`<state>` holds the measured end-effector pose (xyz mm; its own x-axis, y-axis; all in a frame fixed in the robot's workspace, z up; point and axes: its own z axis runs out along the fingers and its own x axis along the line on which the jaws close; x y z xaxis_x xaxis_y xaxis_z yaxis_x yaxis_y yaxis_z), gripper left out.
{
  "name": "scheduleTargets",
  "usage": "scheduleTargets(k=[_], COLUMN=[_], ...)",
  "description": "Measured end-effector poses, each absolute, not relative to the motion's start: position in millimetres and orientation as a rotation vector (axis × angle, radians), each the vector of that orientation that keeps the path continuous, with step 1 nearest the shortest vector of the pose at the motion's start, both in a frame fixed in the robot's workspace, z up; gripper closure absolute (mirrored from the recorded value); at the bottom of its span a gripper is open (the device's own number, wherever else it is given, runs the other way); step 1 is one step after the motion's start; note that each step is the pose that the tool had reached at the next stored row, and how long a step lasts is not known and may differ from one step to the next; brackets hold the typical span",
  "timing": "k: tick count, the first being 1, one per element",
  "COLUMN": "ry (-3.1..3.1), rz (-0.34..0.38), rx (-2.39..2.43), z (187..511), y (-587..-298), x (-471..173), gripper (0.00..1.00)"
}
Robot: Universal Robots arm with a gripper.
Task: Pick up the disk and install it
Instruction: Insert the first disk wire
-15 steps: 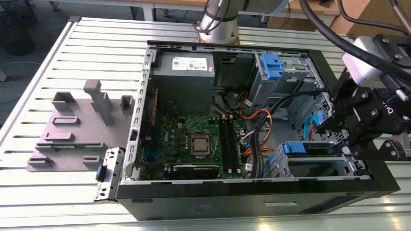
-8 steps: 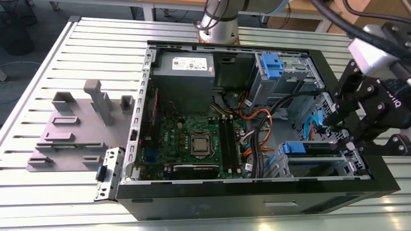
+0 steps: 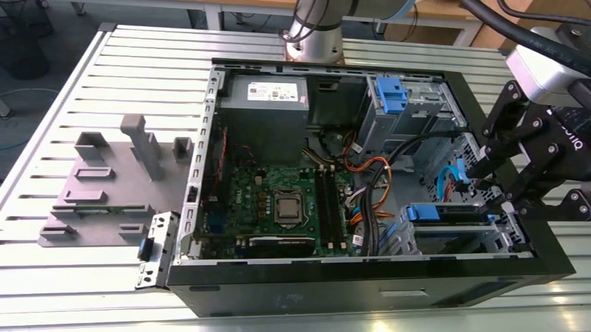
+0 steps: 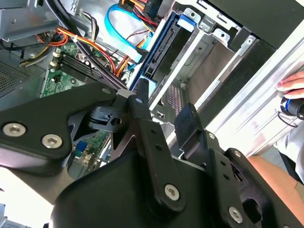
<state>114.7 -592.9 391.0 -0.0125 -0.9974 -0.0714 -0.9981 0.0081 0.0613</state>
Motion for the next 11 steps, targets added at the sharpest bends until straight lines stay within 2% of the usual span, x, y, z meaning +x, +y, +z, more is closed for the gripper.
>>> scheduleTargets(k=[11], ry=[2.225], rz=[0.147], rx=[-2.202], z=[391.4], y=[-591.8], x=[114.8], gripper=[0.51])
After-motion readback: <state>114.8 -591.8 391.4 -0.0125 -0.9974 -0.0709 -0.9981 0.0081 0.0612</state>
